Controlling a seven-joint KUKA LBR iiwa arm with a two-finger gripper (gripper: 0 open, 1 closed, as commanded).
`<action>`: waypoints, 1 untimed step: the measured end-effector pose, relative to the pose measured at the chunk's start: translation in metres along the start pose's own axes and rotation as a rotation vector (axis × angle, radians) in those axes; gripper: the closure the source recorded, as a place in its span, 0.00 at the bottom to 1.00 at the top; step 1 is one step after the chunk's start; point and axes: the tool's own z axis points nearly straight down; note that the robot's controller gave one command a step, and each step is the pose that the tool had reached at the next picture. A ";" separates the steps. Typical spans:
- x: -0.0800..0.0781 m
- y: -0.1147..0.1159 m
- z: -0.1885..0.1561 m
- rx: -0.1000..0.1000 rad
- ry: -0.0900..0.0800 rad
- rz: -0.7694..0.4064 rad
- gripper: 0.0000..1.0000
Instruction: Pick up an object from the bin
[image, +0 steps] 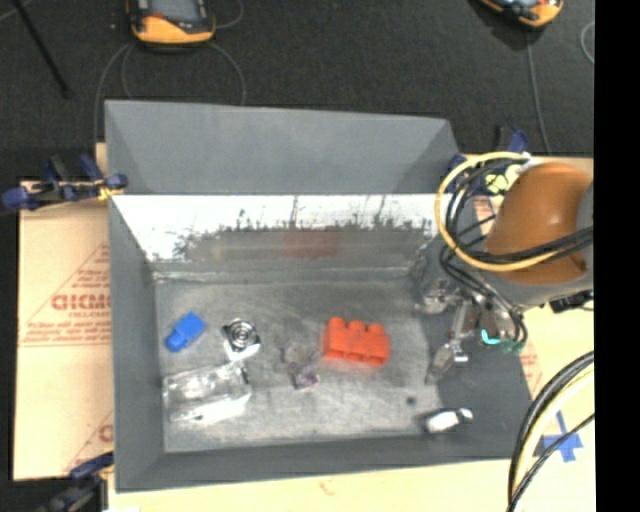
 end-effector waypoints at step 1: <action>-0.092 0.036 0.049 -0.002 -0.026 0.152 0.00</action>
Offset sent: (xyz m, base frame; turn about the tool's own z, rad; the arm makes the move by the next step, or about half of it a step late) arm 0.1046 0.0470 -0.0821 0.1707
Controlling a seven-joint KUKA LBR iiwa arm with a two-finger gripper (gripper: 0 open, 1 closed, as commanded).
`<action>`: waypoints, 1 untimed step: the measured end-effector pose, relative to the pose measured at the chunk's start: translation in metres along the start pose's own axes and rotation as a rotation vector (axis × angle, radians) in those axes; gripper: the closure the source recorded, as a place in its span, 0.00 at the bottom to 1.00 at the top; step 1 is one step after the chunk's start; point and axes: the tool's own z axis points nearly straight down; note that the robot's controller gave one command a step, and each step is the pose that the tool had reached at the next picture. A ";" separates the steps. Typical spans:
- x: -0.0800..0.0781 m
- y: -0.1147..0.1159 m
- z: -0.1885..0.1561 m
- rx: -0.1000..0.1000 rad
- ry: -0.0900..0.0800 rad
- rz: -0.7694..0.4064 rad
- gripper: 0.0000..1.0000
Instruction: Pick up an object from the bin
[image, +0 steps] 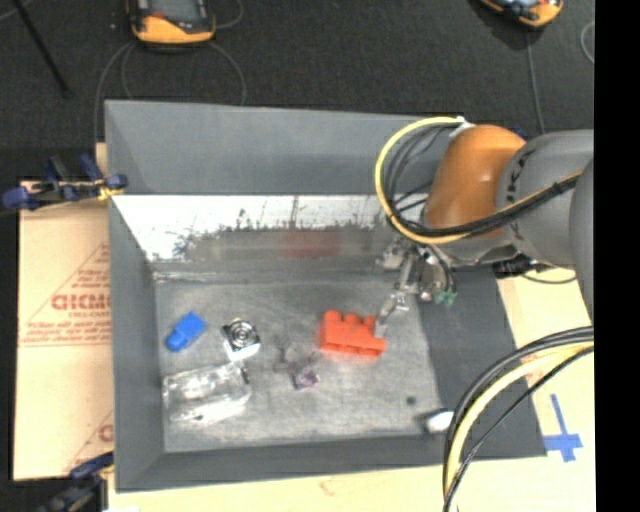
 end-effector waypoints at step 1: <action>-0.001 0.002 0.001 -0.003 0.002 -0.018 0.00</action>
Offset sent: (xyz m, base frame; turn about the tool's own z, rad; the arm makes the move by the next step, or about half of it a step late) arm -0.0495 0.0017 -0.0269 -0.1089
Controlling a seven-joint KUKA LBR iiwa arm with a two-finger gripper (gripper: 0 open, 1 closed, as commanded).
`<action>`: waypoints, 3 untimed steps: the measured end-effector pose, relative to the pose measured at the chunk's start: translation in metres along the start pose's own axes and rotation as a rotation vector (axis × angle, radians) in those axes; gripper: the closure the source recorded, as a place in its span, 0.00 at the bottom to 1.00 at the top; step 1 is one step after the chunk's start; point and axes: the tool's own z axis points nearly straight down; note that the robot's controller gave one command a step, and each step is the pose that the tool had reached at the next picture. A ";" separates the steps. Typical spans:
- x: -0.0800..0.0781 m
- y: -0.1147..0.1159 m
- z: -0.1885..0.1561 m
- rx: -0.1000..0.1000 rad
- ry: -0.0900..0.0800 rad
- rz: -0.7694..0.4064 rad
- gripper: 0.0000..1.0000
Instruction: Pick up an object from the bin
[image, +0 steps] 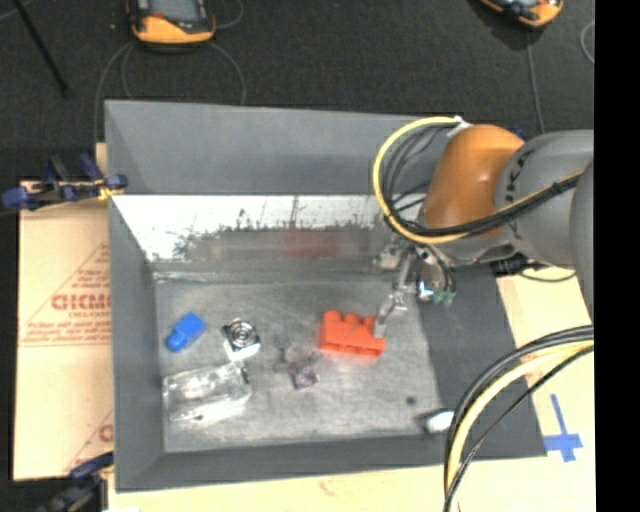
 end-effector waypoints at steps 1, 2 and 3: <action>0.003 -0.004 0.001 0.006 0.015 -0.029 0.00; 0.003 -0.003 0.002 0.006 0.018 -0.050 0.00; 0.009 -0.001 0.013 0.004 0.011 -0.056 0.00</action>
Offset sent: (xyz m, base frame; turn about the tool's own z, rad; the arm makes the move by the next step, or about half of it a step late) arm -0.0754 0.0440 -0.0240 -0.3709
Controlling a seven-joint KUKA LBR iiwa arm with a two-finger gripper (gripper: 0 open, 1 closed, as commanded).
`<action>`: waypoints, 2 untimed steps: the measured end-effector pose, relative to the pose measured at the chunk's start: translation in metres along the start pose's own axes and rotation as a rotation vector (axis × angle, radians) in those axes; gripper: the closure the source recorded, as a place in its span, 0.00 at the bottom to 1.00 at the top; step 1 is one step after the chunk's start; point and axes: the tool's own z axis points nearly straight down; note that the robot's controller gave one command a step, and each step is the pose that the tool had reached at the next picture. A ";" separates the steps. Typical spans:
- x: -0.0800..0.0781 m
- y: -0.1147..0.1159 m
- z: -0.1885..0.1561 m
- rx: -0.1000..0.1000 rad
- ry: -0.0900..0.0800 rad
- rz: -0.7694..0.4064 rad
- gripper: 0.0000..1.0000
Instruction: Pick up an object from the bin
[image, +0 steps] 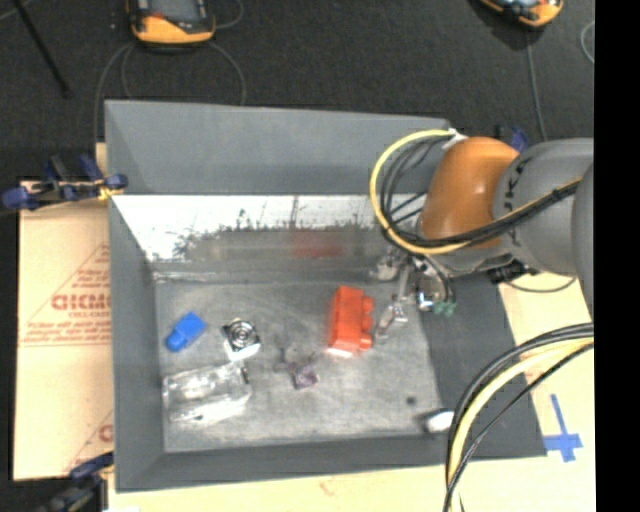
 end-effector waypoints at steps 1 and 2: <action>-0.023 0.062 0.008 -0.002 0.003 -0.070 0.00; -0.004 0.076 0.010 0.006 -0.011 -0.106 0.00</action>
Offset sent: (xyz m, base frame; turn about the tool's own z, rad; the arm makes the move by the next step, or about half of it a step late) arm 0.0257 0.0573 -0.0092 -0.0633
